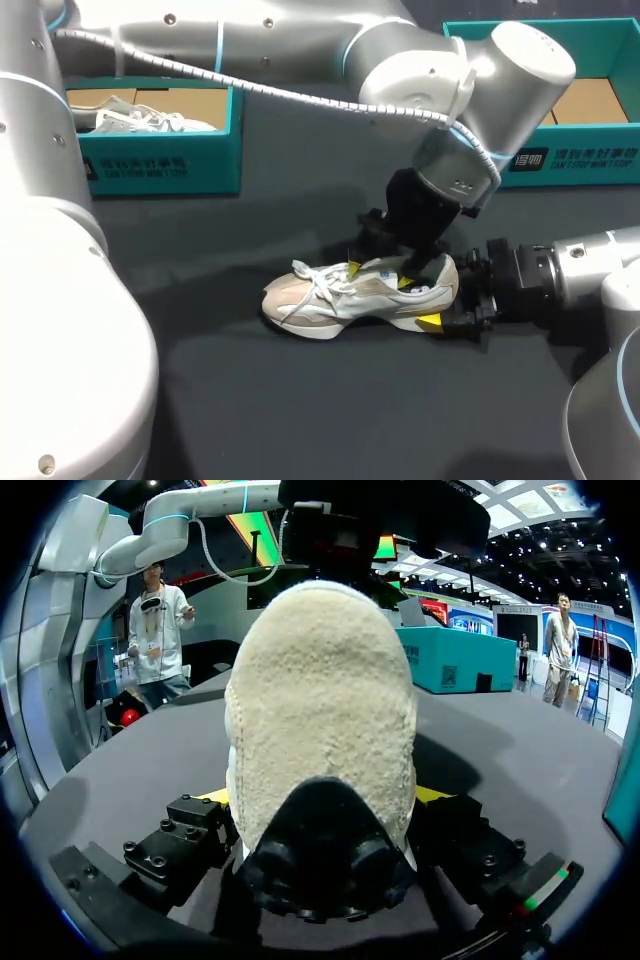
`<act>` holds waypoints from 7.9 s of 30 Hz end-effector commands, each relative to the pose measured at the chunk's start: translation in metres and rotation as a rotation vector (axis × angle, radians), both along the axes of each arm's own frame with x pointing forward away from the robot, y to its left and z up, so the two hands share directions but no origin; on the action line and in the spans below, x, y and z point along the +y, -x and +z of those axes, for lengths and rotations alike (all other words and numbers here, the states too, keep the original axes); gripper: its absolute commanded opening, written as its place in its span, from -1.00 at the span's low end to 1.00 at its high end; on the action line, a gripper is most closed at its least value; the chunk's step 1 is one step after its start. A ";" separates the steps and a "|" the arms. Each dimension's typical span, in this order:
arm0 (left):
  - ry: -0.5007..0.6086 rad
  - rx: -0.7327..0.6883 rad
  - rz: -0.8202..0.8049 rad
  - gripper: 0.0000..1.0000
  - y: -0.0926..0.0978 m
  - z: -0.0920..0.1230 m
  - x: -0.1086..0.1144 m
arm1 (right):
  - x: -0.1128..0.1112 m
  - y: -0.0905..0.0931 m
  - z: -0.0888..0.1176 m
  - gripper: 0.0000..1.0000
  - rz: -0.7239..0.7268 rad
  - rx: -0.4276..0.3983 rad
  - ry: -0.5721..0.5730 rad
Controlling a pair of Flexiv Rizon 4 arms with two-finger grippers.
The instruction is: Take the shoe out of the shoebox, open the shoe tongue, remove and reinsert the insole, then place the shoe into the shoebox
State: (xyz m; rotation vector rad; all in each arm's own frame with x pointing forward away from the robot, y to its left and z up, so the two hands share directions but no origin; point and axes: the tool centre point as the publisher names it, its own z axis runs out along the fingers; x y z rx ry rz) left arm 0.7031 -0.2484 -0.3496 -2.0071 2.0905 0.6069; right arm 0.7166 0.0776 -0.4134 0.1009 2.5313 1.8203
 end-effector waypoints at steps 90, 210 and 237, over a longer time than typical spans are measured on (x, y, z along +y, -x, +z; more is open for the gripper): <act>0.114 0.015 0.152 -1.00 0.023 0.005 0.122 | 0.000 0.001 0.001 -1.00 -0.001 0.001 0.005; 0.588 0.025 -1.301 -1.00 0.007 0.103 -0.025 | 0.000 0.001 0.001 -1.00 -0.001 0.001 0.005; 0.578 0.019 -1.545 -1.00 0.013 0.038 -0.029 | 0.000 0.001 0.001 -1.00 -0.001 0.001 0.005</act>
